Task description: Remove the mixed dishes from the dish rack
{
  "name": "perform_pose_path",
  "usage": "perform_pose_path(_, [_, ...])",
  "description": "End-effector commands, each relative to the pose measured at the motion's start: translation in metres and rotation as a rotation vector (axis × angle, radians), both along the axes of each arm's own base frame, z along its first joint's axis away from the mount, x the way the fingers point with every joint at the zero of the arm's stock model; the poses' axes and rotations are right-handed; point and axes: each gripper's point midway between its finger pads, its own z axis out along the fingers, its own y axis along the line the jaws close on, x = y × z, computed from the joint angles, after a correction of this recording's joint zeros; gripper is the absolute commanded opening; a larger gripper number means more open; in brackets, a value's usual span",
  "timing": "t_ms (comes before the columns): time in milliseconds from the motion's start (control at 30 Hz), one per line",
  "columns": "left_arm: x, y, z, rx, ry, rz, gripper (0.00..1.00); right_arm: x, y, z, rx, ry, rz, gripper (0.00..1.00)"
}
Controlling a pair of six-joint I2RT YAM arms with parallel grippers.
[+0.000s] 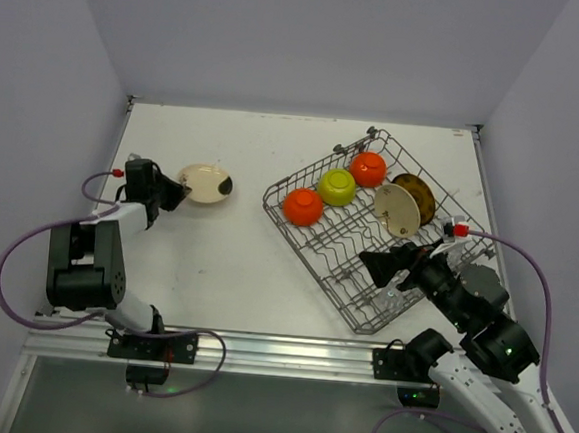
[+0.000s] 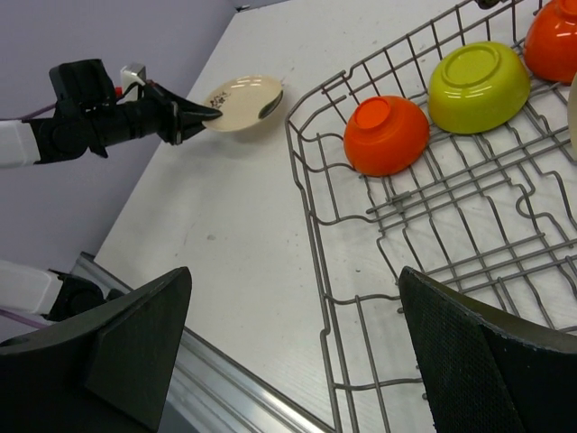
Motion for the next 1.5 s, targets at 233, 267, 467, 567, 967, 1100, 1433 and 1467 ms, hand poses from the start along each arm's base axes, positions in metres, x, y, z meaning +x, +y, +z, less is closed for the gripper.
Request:
perform_pose_path(233, [0.059, -0.003, -0.009, -0.045, -0.06, -0.029, 0.04, 0.015, 0.011, -0.016, -0.025, 0.041, -0.004, 0.99])
perform_pose_path(267, [0.058, -0.004, -0.011, -0.038, -0.057, -0.033, 0.06, 0.017, 0.012, -0.02, -0.031, 0.052, -0.005, 0.99])
perform_pose_path(467, [0.042, -0.003, -0.018, 0.026, -0.005, -0.003, 0.57, 0.024, 0.018, -0.025, -0.037, 0.067, -0.006, 0.99])
perform_pose_path(567, [0.03, 0.005, -0.014, 0.065, 0.036, 0.034, 1.0, 0.03, 0.021, -0.027, -0.057, 0.079, -0.01, 0.99])
perform_pose_path(967, [-0.035, -0.007, 0.092, 0.192, -0.077, -0.034, 1.0, 0.079, -0.021, 0.011, -0.246, 0.001, -0.276, 0.99])
perform_pose_path(1100, [-0.07, -0.046, 0.138, 0.272, -0.239, -0.163, 1.0, 0.103, -0.033, 0.007, -0.355, 0.02, -0.327, 0.99])
perform_pose_path(1433, [-0.139, -0.046, 0.195, 0.537, -0.298, -0.399, 1.0, 0.162, -0.09, 0.009, -0.714, 0.055, -0.521, 0.98])
perform_pose_path(1467, [-0.141, -0.044, 0.193, 0.58, -0.296, -0.429, 1.0, 0.165, -0.092, 0.007, -0.75, 0.064, -0.509, 0.99])
